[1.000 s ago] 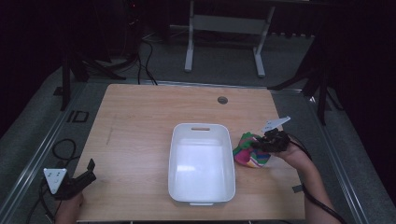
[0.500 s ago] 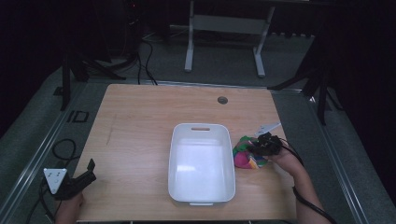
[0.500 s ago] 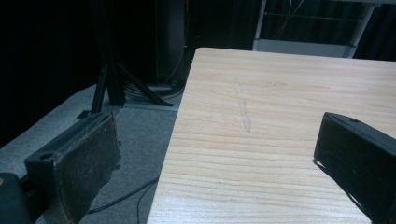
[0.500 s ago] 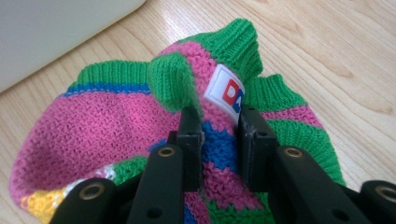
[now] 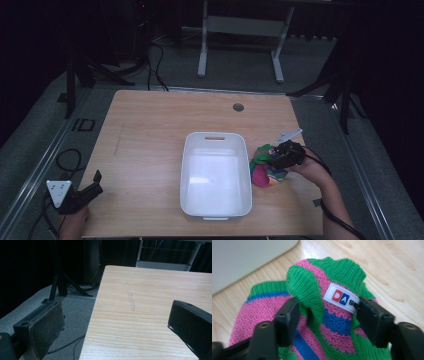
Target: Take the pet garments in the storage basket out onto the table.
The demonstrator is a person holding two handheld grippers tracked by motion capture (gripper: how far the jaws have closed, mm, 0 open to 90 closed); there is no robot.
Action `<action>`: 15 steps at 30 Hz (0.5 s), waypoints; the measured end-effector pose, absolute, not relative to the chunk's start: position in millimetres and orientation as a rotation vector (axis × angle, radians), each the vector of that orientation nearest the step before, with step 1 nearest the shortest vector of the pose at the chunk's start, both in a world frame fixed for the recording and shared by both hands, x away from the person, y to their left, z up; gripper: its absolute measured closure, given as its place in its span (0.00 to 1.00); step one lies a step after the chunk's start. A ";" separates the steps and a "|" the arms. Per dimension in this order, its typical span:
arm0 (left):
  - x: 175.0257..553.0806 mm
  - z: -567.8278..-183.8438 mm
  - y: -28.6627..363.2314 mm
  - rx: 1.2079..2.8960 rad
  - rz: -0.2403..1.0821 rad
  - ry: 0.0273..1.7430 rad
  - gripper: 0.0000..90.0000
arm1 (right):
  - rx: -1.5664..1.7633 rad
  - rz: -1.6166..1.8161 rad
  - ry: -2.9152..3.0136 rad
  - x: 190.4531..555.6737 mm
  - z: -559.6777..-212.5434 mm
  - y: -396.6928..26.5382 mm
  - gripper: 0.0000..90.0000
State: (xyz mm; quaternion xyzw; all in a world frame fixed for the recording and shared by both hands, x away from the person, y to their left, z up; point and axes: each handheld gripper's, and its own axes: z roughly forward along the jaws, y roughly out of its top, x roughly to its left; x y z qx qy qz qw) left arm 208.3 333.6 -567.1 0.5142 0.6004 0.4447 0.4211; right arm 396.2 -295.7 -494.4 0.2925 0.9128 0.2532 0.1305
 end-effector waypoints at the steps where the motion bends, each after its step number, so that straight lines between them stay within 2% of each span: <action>1: 208.3 -567.0 333.7 1.290 1.114 1.504 0.01 | 0.861 0.753 2.642 395.3 -490.9 -297.9 0.33; 7: 208.3 -567.0 333.7 1.288 1.115 1.506 0.01 | 0.886 0.826 2.638 389.1 -476.5 -307.2 0.15; 15: 208.1 -567.1 333.7 1.286 1.115 1.506 0.01 | 0.956 0.881 2.548 371.2 -476.6 -327.9 0.15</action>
